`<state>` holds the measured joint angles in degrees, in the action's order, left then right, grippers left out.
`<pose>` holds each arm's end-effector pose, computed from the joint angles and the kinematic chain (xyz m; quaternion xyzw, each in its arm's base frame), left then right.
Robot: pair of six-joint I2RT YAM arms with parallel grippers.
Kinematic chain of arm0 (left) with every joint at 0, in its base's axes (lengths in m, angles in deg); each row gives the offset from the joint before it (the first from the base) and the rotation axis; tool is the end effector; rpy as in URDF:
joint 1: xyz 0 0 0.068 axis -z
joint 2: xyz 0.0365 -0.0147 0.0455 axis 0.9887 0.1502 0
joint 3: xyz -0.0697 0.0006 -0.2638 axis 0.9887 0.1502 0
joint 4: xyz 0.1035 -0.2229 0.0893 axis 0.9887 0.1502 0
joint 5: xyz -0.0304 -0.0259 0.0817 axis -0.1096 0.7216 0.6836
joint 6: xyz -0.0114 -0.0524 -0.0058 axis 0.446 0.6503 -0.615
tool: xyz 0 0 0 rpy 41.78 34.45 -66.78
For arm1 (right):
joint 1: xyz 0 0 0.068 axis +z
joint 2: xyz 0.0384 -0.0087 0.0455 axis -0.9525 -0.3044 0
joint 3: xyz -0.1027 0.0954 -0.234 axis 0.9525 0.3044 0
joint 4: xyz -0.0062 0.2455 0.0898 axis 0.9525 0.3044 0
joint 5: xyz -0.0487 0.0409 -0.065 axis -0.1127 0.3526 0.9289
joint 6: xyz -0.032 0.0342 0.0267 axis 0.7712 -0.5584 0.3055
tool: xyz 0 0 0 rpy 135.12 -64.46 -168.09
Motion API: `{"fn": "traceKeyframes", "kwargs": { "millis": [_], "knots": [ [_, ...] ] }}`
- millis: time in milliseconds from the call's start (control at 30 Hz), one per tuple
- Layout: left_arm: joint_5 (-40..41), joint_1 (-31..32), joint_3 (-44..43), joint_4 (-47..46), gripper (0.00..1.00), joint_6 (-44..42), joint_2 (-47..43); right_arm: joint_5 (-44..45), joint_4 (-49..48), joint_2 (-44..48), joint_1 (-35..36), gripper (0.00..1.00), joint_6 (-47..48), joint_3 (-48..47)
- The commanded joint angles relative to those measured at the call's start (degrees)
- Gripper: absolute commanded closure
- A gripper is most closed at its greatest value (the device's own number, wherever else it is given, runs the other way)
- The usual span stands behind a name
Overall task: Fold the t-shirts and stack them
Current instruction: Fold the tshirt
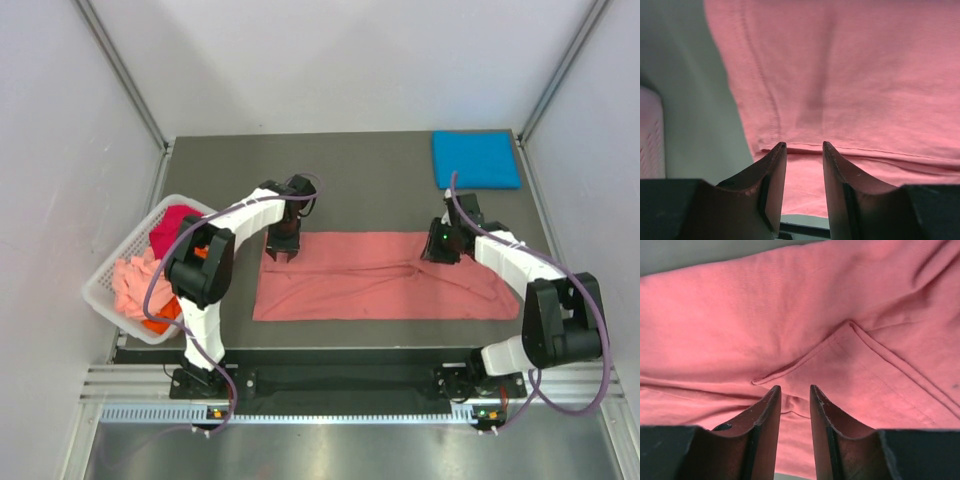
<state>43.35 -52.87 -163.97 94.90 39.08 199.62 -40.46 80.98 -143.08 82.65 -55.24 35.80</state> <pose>0.3325 -0.1729 0.1850 0.0267 0.9937 0.0590 0.0911 0.2671 0.0528 0.1958 0.0988 0.9552 0.1296 0.2469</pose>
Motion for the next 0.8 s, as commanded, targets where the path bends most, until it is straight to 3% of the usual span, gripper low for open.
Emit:
{"fn": "traceKeyframes", "kwargs": {
  "millis": [0,200,567,767],
  "knots": [
    [4.08,-0.45,0.21,2.47,0.60,1.90,-1.55,-0.42,-1.45,-1.27,1.40,0.69,3.35,-4.08],
    [6.20,-1.77,1.87,2.04,0.60,2.52,-1.99,5.82,1.37,-2.50,1.93,0.69,4.58,-4.88],
    [2.16,-5.29,5.22,-2.09,0.60,1.81,-1.73,5.47,1.73,-4.70,2.11,0.66,6.70,-3.91],
    [1.28,-5.55,5.48,-3.41,0.68,1.73,0.03,5.30,0.85,-5.84,2.46,0.64,7.13,-2.59]
  ]
}}
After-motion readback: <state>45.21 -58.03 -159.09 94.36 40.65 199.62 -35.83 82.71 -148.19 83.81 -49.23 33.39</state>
